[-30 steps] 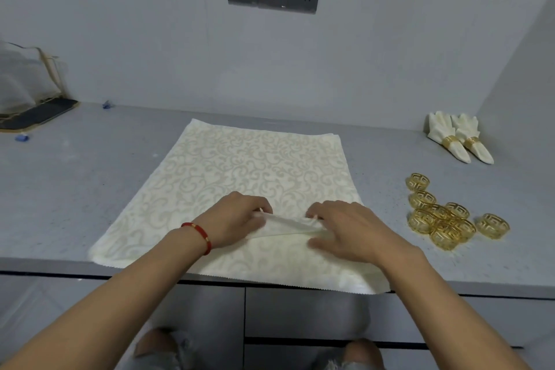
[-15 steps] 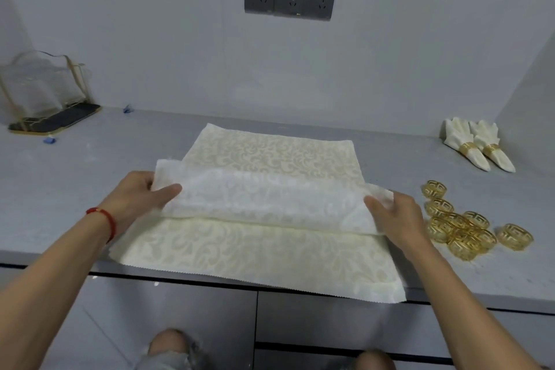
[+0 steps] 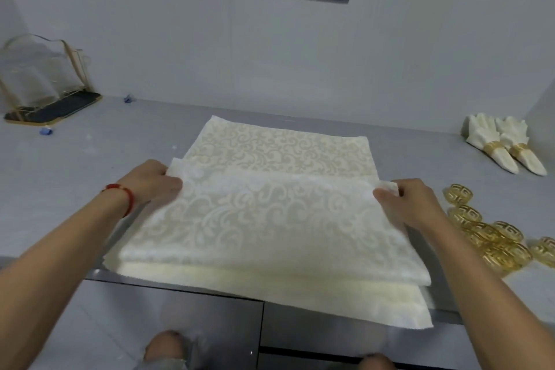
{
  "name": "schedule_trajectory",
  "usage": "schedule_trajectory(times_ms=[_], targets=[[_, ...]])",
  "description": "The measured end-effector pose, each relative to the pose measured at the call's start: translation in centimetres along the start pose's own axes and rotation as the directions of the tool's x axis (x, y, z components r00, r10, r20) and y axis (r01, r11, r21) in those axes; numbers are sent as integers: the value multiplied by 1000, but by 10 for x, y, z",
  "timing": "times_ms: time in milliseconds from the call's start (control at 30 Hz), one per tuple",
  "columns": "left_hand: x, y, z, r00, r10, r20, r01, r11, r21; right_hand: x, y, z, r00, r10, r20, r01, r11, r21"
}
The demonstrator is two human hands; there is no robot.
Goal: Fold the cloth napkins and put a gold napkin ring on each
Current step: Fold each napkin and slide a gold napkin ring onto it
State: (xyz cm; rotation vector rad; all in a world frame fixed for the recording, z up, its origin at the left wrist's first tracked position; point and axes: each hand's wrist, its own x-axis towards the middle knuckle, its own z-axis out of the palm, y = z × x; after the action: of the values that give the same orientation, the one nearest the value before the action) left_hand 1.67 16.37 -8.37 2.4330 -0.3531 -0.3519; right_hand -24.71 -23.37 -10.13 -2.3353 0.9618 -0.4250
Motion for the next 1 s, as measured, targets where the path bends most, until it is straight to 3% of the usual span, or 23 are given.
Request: schedule_trajectory(times_ms=[233,533,1000], targets=[[34,9,23,991,-44,-126,53,996,72,43,10,30,999,-27,-30,23,992,-123],[53,-8,18,975,-59,-216,61,998,5,54,23,36,997,40,-70,-43,998,-43],[68,-11,26,963,-80,-259,86,996,15,59,16,48,980,119,-160,-151,968,-201]])
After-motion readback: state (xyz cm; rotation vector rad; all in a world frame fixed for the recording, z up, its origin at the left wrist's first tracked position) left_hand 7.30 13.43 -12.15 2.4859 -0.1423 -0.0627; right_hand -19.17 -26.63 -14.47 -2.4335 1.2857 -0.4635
